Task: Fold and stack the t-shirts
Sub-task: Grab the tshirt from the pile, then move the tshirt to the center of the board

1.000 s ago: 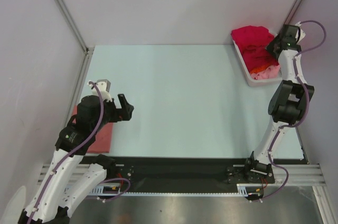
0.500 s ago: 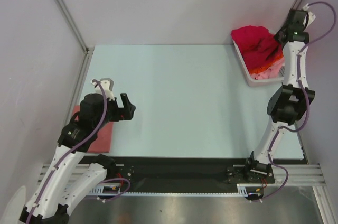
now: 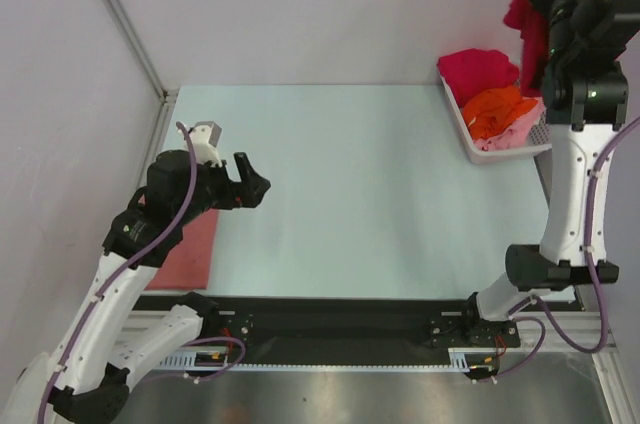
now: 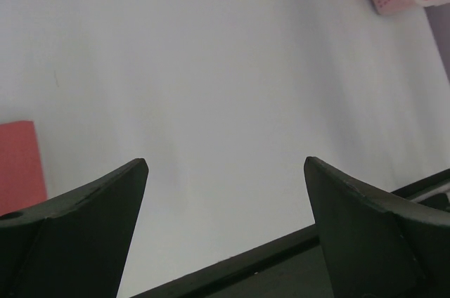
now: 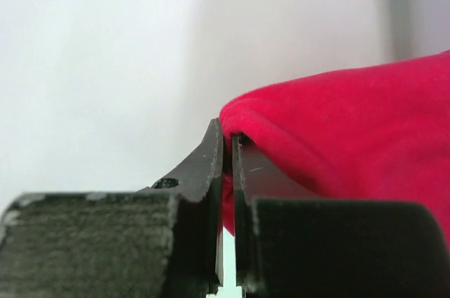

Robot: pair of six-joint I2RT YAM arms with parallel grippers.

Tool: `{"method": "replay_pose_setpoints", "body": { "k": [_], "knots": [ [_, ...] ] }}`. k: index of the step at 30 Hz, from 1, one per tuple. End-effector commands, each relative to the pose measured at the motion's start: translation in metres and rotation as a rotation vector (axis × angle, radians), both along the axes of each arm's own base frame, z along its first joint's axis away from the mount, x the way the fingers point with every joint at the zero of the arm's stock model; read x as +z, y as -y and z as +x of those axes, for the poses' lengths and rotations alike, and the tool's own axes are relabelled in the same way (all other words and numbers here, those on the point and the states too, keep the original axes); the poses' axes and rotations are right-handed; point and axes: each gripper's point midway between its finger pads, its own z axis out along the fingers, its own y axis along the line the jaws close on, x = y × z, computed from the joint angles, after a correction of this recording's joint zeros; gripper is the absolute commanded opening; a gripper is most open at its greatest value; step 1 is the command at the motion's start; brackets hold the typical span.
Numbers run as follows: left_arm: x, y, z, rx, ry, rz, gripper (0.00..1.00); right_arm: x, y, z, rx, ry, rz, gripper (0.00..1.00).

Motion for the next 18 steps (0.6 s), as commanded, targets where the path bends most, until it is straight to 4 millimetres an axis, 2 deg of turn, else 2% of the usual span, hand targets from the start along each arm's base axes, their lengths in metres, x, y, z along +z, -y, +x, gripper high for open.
{"method": "replay_pose_setpoints", "body": {
  "k": [1, 2, 3, 4, 6, 7, 8, 9, 10, 11, 12, 13, 14, 15, 16, 17, 18],
  "knots": [
    [0.028, 0.013, -0.008, -0.026, 0.009, -0.107, 1.00, -0.003, -0.072, -0.009, 0.231, 0.021, 0.035, 0.00],
    [0.034, 0.014, -0.011, -0.031, 0.016, -0.128, 1.00, -0.002, -0.088, -0.029, 0.309, 0.030, 0.075, 0.00],
    [0.038, 0.014, -0.012, -0.031, 0.022, -0.142, 1.00, -0.015, -0.116, -0.035, 0.396, -0.004, 0.086, 0.00],
    [0.045, 0.013, -0.016, -0.024, 0.035, -0.167, 1.00, -0.061, -0.133, -0.029, 0.443, -0.113, 0.108, 0.00],
    [0.054, 0.013, -0.020, -0.018, 0.049, -0.197, 1.00, -0.084, -0.175, -0.071, 0.600, -0.173, 0.153, 0.00],
    [0.062, 0.012, -0.023, -0.021, 0.067, -0.215, 1.00, -0.158, -0.192, -0.071, 0.631, -0.343, 0.185, 0.00],
    [0.065, 0.013, -0.027, -0.030, 0.069, -0.229, 1.00, -0.182, -0.207, -0.086, 0.701, -0.390, 0.208, 0.00],
    [0.067, 0.013, -0.028, -0.028, 0.071, -0.244, 1.00, -0.196, -0.221, -0.122, 0.783, -0.407, 0.244, 0.00],
    [0.067, 0.013, -0.031, -0.028, 0.072, -0.254, 1.00, -0.225, -0.230, -0.136, 0.823, -0.467, 0.260, 0.03],
    [0.063, 0.013, -0.031, -0.021, 0.059, -0.259, 1.00, -0.298, -0.237, -0.158, 0.856, -0.644, 0.285, 0.11],
    [0.061, 0.014, -0.031, -0.015, 0.042, -0.275, 1.00, -0.311, -0.236, -0.184, 0.894, -0.667, 0.297, 0.19],
    [0.053, 0.017, -0.031, -0.019, 0.018, -0.280, 1.00, -0.329, -0.237, -0.201, 0.920, -0.712, 0.336, 0.31],
    [0.048, 0.022, -0.031, -0.038, 0.002, -0.287, 0.97, -0.384, -0.238, -0.225, 0.951, -0.860, 0.384, 0.53],
    [0.051, 0.038, -0.036, -0.149, 0.012, -0.310, 0.95, -0.397, -0.236, -0.238, 0.963, -0.897, 0.417, 0.58],
    [0.047, 0.046, -0.035, -0.194, 0.009, -0.322, 0.92, -0.402, -0.232, -0.251, 0.983, -0.894, 0.442, 0.61],
    [0.026, 0.053, -0.033, -0.213, -0.043, -0.321, 0.93, -0.409, -0.231, -0.259, 1.001, -0.908, 0.453, 0.69],
    [0.020, 0.065, -0.027, -0.244, -0.063, -0.350, 0.93, -0.420, -0.227, -0.264, 0.993, -0.933, 0.443, 0.73]
  ]
}}
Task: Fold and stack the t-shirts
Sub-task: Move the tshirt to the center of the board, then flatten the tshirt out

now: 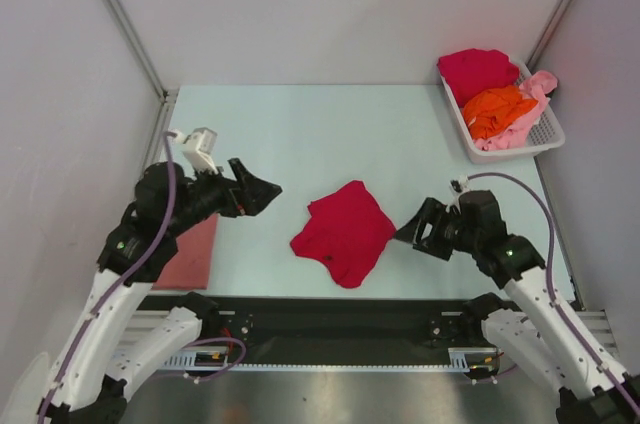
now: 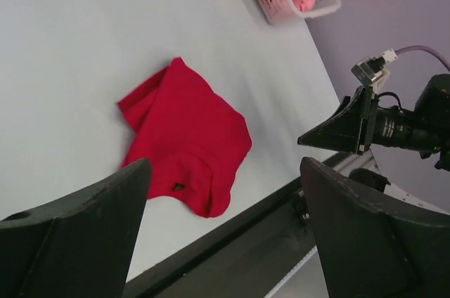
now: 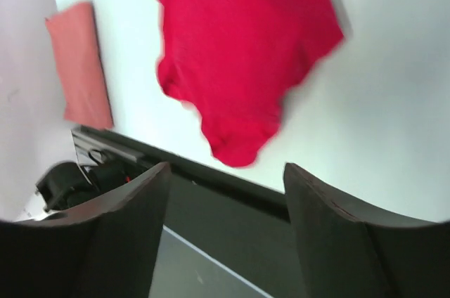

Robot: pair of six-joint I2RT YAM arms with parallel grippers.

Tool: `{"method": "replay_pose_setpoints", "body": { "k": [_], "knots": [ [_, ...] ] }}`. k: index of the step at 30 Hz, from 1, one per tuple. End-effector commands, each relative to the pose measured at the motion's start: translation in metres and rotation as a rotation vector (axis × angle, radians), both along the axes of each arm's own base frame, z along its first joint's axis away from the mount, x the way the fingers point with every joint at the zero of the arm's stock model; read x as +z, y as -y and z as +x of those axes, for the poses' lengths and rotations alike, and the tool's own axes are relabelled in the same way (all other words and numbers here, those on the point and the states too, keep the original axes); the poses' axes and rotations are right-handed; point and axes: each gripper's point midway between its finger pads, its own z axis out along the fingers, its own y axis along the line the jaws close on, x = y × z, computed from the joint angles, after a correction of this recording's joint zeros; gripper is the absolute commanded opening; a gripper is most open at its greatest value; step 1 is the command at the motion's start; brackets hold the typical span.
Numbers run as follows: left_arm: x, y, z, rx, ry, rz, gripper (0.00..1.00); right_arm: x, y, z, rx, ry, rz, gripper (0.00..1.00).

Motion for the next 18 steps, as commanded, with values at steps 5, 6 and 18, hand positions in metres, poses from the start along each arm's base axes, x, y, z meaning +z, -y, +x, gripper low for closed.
{"method": "replay_pose_setpoints", "body": {
  "k": [5, 6, 18],
  "knots": [
    [-0.106, 0.068, 0.019, -0.167, -0.324, 0.040, 0.83, 0.004, -0.010, -0.021, 0.196, -0.075, 0.118, 0.82],
    [-0.128, 0.072, 0.020, -0.147, -0.400, 0.074, 0.80, 0.003, -0.014, -0.021, 0.229, -0.092, 0.129, 0.81],
    [-0.273, 0.058, 0.024, -0.147, -0.626, 0.429, 0.61, -0.061, -0.078, -0.041, 0.461, -0.208, -0.004, 0.75]
  ]
}}
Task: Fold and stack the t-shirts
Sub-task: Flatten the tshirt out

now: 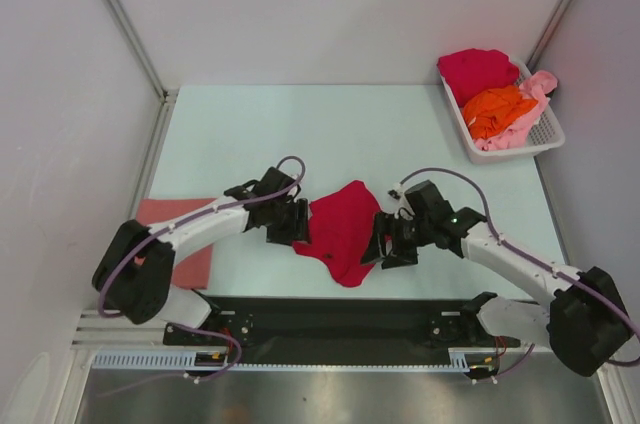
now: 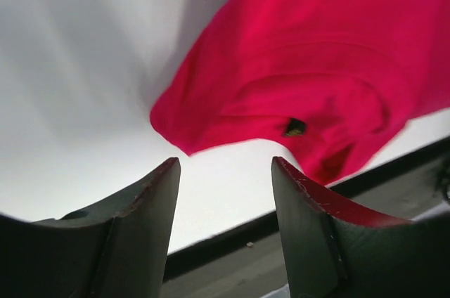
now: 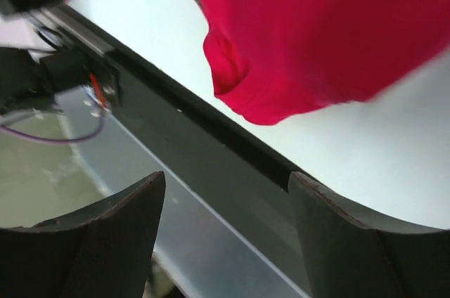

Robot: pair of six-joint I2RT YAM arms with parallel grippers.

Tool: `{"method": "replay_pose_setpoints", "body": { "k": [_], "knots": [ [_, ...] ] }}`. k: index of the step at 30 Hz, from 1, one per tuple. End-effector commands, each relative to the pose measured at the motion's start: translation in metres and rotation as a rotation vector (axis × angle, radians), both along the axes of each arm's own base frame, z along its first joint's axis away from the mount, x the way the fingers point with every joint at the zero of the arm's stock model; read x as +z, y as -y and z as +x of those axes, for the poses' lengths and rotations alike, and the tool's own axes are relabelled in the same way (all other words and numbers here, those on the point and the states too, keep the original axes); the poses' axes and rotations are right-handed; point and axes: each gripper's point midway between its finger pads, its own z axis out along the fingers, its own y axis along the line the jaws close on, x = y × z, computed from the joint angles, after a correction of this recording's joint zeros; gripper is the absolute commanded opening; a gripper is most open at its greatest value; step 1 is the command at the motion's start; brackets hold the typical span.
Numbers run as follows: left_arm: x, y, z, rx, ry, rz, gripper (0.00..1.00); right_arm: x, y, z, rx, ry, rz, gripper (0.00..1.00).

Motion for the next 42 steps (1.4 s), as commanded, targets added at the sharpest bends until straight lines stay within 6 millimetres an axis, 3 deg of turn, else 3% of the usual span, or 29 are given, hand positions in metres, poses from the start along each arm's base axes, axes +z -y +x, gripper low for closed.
{"method": "replay_pose_setpoints", "body": {
  "k": [1, 4, 7, 9, 12, 16, 19, 21, 22, 23, 24, 25, 27, 28, 29, 30, 31, 32, 33, 34, 35, 36, 37, 38, 39, 40, 42],
  "knots": [
    [-0.009, 0.001, 0.016, -0.054, 0.061, 0.030, 0.61, -0.009, -0.030, -0.011, 0.050, 0.076, -0.016, 0.78],
    [-0.020, 0.000, 0.024, -0.055, 0.052, 0.068, 0.60, -0.031, -0.036, -0.016, 0.039, 0.170, -0.151, 0.84],
    [-0.036, -0.004, 0.020, -0.049, 0.006, 0.112, 0.56, -0.052, -0.036, -0.015, 0.011, 0.160, -0.248, 0.77],
    [-0.045, -0.006, 0.019, -0.046, -0.013, 0.128, 0.55, -0.057, -0.048, -0.016, 0.026, 0.178, -0.247, 0.68],
    [-0.054, -0.007, 0.021, -0.047, -0.024, 0.144, 0.51, -0.064, -0.062, -0.013, 0.036, 0.240, -0.295, 0.63],
    [-0.053, -0.002, 0.025, -0.058, -0.013, 0.131, 0.41, -0.073, -0.066, -0.005, -0.005, 0.287, -0.343, 0.61],
    [-0.042, 0.001, 0.026, -0.066, 0.006, 0.103, 0.27, -0.079, -0.070, 0.000, -0.022, 0.296, -0.346, 0.60],
    [-0.034, 0.003, 0.025, -0.068, 0.019, 0.081, 0.19, -0.085, -0.068, 0.001, -0.026, 0.292, -0.368, 0.51],
    [-0.024, 0.004, 0.025, -0.067, 0.039, 0.065, 0.12, -0.085, -0.066, 0.002, -0.032, 0.292, -0.384, 0.25],
    [-0.016, 0.004, 0.025, -0.065, 0.054, 0.054, 0.09, -0.085, -0.063, 0.002, -0.036, 0.293, -0.399, 0.07],
    [-0.009, 0.004, 0.026, -0.063, 0.069, 0.046, 0.05, -0.077, -0.061, 0.005, -0.050, 0.304, -0.401, 0.00],
    [0.003, 0.007, 0.029, -0.064, 0.095, 0.030, 0.00, -0.071, -0.055, 0.013, -0.068, 0.345, -0.426, 0.00],
    [0.038, 0.007, 0.036, -0.060, 0.184, 0.001, 0.00, -0.044, -0.048, 0.025, -0.082, 0.399, -0.435, 0.00],
    [0.068, 0.011, 0.049, -0.047, 0.260, -0.026, 0.00, -0.022, -0.043, 0.036, -0.083, 0.456, -0.421, 0.00],
    [0.087, 0.009, 0.053, -0.035, 0.305, -0.030, 0.00, -0.007, -0.027, 0.053, -0.126, 0.464, -0.440, 0.00],
    [0.116, 0.002, 0.063, 0.000, 0.399, -0.029, 0.00, 0.025, -0.030, 0.073, -0.157, 0.510, -0.392, 0.00],
    [0.158, 0.007, 0.076, 0.019, 0.493, -0.068, 0.00, 0.054, -0.028, 0.086, -0.140, 0.570, -0.350, 0.00],
    [0.183, 0.004, 0.084, 0.039, 0.557, -0.072, 0.00, 0.077, -0.009, 0.117, -0.230, 0.599, -0.338, 0.00],
    [0.207, -0.001, 0.093, 0.073, 0.621, -0.073, 0.00, 0.125, -0.016, 0.139, -0.251, 0.667, -0.241, 0.00],
    [0.254, 0.000, 0.104, 0.099, 0.715, -0.116, 0.00, 0.143, -0.013, 0.162, -0.280, 0.693, -0.218, 0.00],
    [0.276, -0.002, 0.111, 0.116, 0.758, -0.123, 0.00, 0.160, 0.003, 0.190, -0.343, 0.704, -0.212, 0.00],
    [0.300, -0.004, 0.117, 0.136, 0.803, -0.142, 0.00, 0.187, 0.003, 0.207, -0.367, 0.728, -0.164, 0.00],
    [0.348, -0.007, 0.127, 0.164, 0.884, -0.191, 0.01, 0.247, -0.010, 0.215, -0.341, 0.794, -0.031, 0.00],
    [0.374, -0.010, 0.130, 0.172, 0.935, -0.211, 0.00, 0.261, -0.015, 0.235, -0.352, 0.790, -0.005, 0.00],
    [0.399, -0.013, 0.131, 0.182, 0.979, -0.235, 0.00, 0.286, -0.023, 0.237, -0.336, 0.817, 0.044, 0.00],
    [0.447, -0.021, 0.128, 0.200, 1.067, -0.284, 0.00, 0.347, -0.024, 0.235, -0.348, 0.911, 0.122, 0.00],
    [0.493, -0.025, 0.115, 0.171, 1.172, -0.329, 0.00, 0.373, -0.031, 0.244, -0.351, 0.924, 0.171, 0.00]
  ]
}}
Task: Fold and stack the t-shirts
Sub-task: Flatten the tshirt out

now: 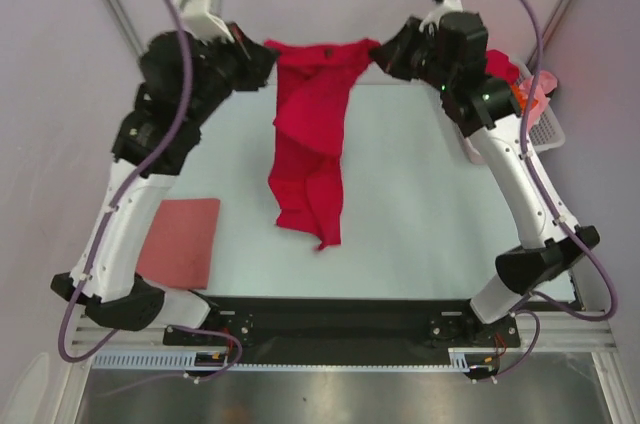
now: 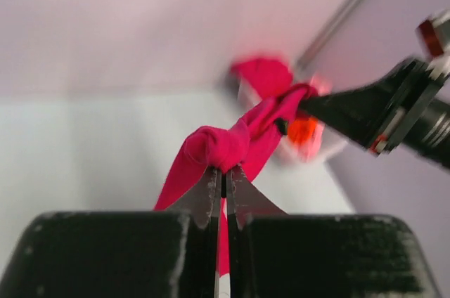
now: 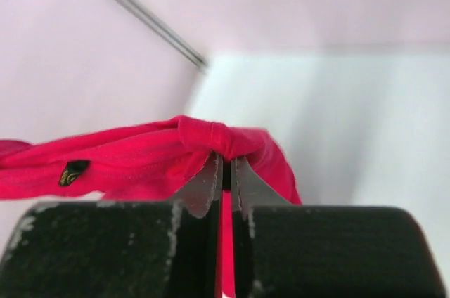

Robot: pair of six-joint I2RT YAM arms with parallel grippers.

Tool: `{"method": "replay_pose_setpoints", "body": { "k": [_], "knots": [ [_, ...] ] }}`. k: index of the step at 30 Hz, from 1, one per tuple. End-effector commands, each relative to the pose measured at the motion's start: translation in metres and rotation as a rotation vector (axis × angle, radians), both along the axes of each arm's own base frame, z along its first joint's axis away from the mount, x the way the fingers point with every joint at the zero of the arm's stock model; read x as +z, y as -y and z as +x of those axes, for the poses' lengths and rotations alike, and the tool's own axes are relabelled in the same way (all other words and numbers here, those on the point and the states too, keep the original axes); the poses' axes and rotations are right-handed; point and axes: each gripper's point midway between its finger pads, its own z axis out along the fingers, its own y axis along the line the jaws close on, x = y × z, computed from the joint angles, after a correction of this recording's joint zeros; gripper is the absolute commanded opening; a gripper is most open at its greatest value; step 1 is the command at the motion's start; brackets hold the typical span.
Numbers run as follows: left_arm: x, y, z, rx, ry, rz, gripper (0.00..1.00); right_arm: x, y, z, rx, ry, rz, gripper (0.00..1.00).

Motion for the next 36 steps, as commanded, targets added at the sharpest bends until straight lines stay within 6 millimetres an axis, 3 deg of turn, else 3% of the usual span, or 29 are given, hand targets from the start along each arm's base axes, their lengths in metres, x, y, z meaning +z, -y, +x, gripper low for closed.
{"method": "replay_pose_setpoints", "body": {
  "k": [1, 2, 3, 4, 5, 6, 7, 8, 9, 10, 11, 12, 13, 14, 15, 17, 18, 20, 22, 24, 25, 28, 30, 32, 34, 36],
  "knots": [
    [0.108, -0.024, -0.029, -0.004, 0.275, -0.054, 0.00, 0.067, -0.020, -0.020, 0.148, 0.088, 0.060, 0.00],
    [0.121, -0.022, -0.043, -0.058, 0.324, -0.059, 0.00, 0.098, -0.016, -0.028, 0.153, 0.147, 0.095, 0.00],
    [0.130, -0.024, -0.052, -0.071, 0.351, -0.075, 0.00, 0.099, -0.017, -0.028, 0.163, 0.133, 0.109, 0.00],
    [0.131, -0.024, -0.056, -0.081, 0.354, -0.086, 0.00, 0.099, -0.015, -0.031, 0.167, 0.124, 0.108, 0.00],
    [0.133, -0.027, -0.069, -0.098, 0.356, -0.108, 0.00, 0.078, -0.015, -0.030, 0.168, 0.073, 0.088, 0.00],
    [0.127, -0.024, -0.075, -0.129, 0.339, -0.113, 0.00, 0.078, -0.008, -0.043, 0.164, 0.073, 0.082, 0.00],
    [0.099, -0.016, -0.070, -0.152, 0.276, -0.099, 0.00, 0.069, -0.001, -0.049, 0.160, 0.065, 0.064, 0.00],
    [0.095, -0.020, -0.085, -0.174, 0.272, -0.118, 0.00, 0.011, 0.001, -0.046, 0.152, -0.054, 0.011, 0.00],
    [0.082, -0.016, -0.093, -0.214, 0.251, -0.119, 0.00, -0.006, 0.009, -0.051, 0.137, -0.079, -0.006, 0.00],
    [0.038, -0.006, -0.083, -0.234, 0.161, -0.092, 0.00, -0.008, 0.032, -0.068, 0.102, -0.068, -0.001, 0.00],
    [0.020, -0.002, -0.087, -0.260, 0.118, -0.097, 0.00, -0.028, 0.043, -0.074, 0.086, -0.100, -0.010, 0.00],
    [0.010, -0.001, -0.104, -0.319, 0.103, -0.100, 0.00, -0.084, 0.051, -0.086, 0.102, -0.217, -0.037, 0.00],
    [-0.027, 0.005, -0.103, -0.336, 0.015, -0.078, 0.00, -0.092, 0.065, -0.105, 0.100, -0.222, -0.041, 0.00],
    [-0.040, -0.006, -0.122, -0.329, -0.011, -0.103, 0.00, -0.155, 0.093, -0.133, 0.095, -0.327, -0.171, 0.00],
    [-0.046, -0.007, -0.118, -0.310, -0.020, -0.099, 0.00, -0.160, 0.094, -0.139, 0.096, -0.358, -0.178, 0.00],
    [-0.037, -0.013, -0.127, -0.304, 0.015, -0.112, 0.00, -0.163, 0.094, -0.158, 0.131, -0.336, -0.216, 0.00],
    [-0.023, -0.017, -0.132, -0.306, 0.050, -0.114, 0.00, -0.161, 0.095, -0.163, 0.137, -0.335, -0.219, 0.00],
    [-0.011, -0.020, -0.134, -0.303, 0.075, -0.093, 0.00, -0.146, 0.084, -0.169, 0.198, -0.292, -0.194, 0.00],
    [0.006, -0.024, -0.137, -0.297, 0.096, -0.071, 0.00, -0.116, 0.063, -0.167, 0.294, -0.214, -0.167, 0.00],
    [0.029, -0.032, -0.145, -0.286, 0.139, -0.066, 0.00, -0.091, 0.034, -0.185, 0.444, -0.147, -0.168, 0.00],
    [0.037, -0.036, -0.146, -0.274, 0.168, -0.049, 0.00, -0.064, 0.024, -0.191, 0.486, -0.082, -0.163, 0.00],
    [0.079, -0.053, -0.167, -0.259, 0.279, -0.025, 0.00, -0.039, -0.003, -0.218, 0.609, -0.033, -0.162, 0.00],
    [0.103, -0.067, -0.185, -0.242, 0.348, -0.016, 0.00, -0.017, -0.005, -0.230, 0.620, 0.014, -0.132, 0.00],
    [0.110, -0.073, -0.190, -0.225, 0.368, -0.023, 0.00, -0.014, 0.005, -0.225, 0.545, 0.021, -0.137, 0.00],
    [0.102, -0.067, -0.184, -0.239, 0.342, -0.022, 0.01, -0.018, 0.023, -0.217, 0.447, 0.019, -0.150, 0.00],
    [0.079, -0.047, -0.171, -0.308, 0.286, -0.016, 0.00, -0.047, 0.053, -0.197, 0.266, -0.057, -0.208, 0.00]
  ]
}}
